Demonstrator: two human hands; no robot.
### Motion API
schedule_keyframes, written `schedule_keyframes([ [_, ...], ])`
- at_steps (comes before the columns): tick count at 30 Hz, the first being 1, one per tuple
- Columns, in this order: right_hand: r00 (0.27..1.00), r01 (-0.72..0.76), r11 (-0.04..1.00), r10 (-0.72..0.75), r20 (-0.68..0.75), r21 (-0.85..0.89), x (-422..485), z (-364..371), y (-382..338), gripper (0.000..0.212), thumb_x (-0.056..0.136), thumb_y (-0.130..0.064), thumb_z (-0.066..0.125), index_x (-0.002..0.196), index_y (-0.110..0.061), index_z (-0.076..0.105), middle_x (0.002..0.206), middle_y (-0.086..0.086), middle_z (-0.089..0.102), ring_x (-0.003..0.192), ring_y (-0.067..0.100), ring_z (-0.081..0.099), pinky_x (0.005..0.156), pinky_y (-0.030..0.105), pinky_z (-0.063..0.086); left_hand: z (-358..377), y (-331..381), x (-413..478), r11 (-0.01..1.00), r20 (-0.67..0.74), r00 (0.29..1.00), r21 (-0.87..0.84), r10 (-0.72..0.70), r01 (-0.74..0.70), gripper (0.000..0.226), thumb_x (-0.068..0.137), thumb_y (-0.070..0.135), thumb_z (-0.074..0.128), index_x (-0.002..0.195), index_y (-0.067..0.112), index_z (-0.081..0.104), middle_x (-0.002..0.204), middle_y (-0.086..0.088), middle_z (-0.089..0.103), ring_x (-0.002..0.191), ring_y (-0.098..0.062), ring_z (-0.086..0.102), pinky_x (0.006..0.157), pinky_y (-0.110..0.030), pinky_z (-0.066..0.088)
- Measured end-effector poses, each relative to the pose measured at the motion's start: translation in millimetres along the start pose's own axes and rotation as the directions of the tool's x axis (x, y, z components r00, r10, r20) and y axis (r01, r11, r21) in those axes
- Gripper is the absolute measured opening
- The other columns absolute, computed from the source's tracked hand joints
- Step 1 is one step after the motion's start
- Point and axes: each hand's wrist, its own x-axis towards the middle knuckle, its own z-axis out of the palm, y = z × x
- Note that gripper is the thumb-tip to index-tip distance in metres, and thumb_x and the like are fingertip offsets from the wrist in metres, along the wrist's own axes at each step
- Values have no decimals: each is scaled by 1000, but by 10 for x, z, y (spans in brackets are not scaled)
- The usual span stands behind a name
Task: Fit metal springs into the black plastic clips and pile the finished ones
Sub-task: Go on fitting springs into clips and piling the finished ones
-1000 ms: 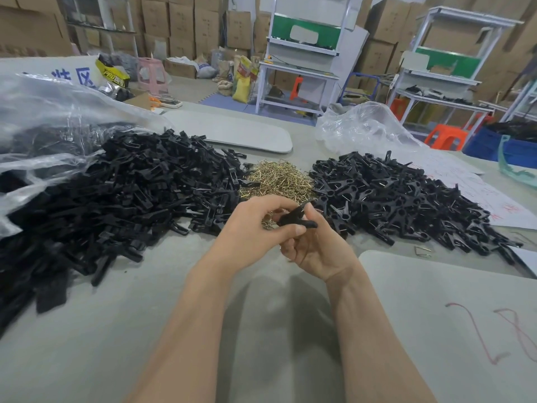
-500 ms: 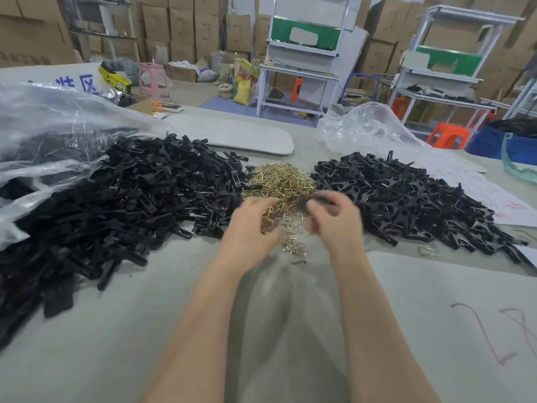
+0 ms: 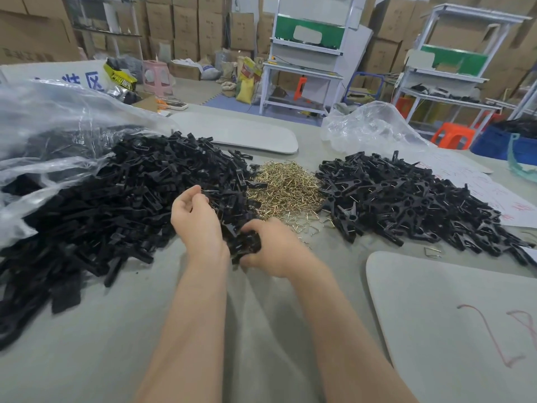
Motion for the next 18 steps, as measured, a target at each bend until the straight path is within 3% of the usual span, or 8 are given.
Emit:
schedule_keyframes([
  [5, 982, 86, 992, -70, -174, 87, 51, 101, -49, 26, 81, -10, 66, 107, -14, 65, 104, 7, 63, 94, 23, 58, 72, 21, 36, 18, -13, -12, 992, 24, 996, 91, 82, -83, 20, 91, 6, 45, 99, 18, 59, 102, 0, 59, 75, -1, 54, 78, -20, 47],
  [7, 974, 100, 969, -50, -219, 226, 50, 32, -29, 22, 80, -10, 66, 101, -17, 66, 94, 1, 63, 84, 17, 57, 72, 20, 38, 22, -13, -37, 972, 79, 981, 138, 180, -189, 20, 90, 6, 48, 99, 19, 59, 99, 2, 59, 79, -6, 54, 78, -19, 45],
  [9, 966, 138, 877, -16, -258, 459, 21, -84, 20, 19, 80, -6, 67, 93, -20, 64, 83, -1, 62, 72, 14, 57, 71, 25, 45, 32, -16, -60, 930, 191, 946, 214, 262, -300, 18, 91, 7, 51, 99, 20, 61, 98, 5, 61, 83, -3, 56, 78, -13, 44],
  [11, 952, 200, 697, 27, -304, 689, -20, -212, 102, 17, 83, -2, 64, 91, -17, 62, 76, 2, 63, 60, 12, 58, 65, 30, 51, 59, -33, -100, 911, 405, 887, 237, 223, -337, 15, 94, 12, 53, 99, 19, 65, 95, 6, 65, 87, -5, 59, 82, -17, 46],
  [14, 961, 210, 248, 127, -247, 946, -62, -321, 204, 12, 90, 0, 57, 94, -10, 61, 71, 4, 63, 52, 10, 56, 56, 23, 51, 89, -76, -236, 929, 723, 690, 248, 11, -275, 17, 97, 24, 51, 94, 25, 67, 84, 13, 69, 84, -8, 64, 85, -29, 50],
  [16, 981, 141, 2, 131, -140, 990, -83, -320, 259, 11, 92, -3, 52, 99, -6, 60, 73, 5, 60, 50, 8, 51, 50, 19, 46, 95, -125, -290, 908, 794, 608, 265, -14, -325, 16, 98, 25, 50, 93, 25, 65, 77, 14, 66, 75, -4, 60, 80, -29, 49],
  [18, 995, 33, -141, 101, -19, 990, -102, -282, 301, 14, 94, -10, 50, 103, -7, 60, 74, 4, 60, 49, 6, 46, 53, 13, 39, 102, -161, -298, 893, 816, 578, 270, -13, -361, 16, 99, 21, 49, 98, 26, 64, 89, 8, 68, 80, -3, 61, 81, -23, 48],
])
